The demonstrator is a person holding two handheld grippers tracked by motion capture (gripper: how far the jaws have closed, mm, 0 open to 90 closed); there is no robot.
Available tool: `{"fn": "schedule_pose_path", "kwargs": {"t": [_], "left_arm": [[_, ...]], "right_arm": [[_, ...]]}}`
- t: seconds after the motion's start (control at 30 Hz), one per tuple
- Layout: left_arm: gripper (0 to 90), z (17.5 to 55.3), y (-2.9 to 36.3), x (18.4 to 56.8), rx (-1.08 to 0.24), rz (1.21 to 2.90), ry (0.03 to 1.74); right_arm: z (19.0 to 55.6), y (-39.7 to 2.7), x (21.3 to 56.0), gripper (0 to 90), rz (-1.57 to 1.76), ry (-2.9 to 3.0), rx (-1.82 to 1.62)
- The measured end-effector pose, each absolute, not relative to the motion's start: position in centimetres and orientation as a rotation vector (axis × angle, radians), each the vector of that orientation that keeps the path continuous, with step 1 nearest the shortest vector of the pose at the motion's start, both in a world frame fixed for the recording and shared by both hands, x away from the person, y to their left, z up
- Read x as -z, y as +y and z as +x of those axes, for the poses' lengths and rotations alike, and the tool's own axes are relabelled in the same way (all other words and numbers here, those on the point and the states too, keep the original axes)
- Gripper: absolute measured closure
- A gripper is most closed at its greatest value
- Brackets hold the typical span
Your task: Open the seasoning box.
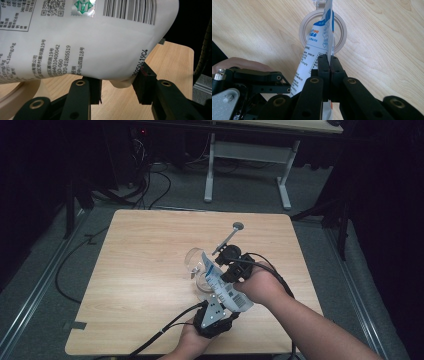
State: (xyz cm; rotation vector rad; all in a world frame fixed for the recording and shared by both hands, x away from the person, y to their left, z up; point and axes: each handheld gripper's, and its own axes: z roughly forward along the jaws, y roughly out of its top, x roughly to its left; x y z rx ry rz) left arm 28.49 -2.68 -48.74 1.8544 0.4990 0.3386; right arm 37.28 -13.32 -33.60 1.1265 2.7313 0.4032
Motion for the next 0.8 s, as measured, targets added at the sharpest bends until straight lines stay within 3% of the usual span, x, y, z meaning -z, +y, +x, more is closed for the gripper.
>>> {"fn": "schedule_pose_path", "kwargs": {"t": [0.8], "left_arm": [[63.0, 28.50, -2.92, 48.49, -0.331, 1.848, 0.497]], "right_arm": [[37.39, -13.37, 33.55, 90.0, 1.122, 2.728, -0.400]]}}
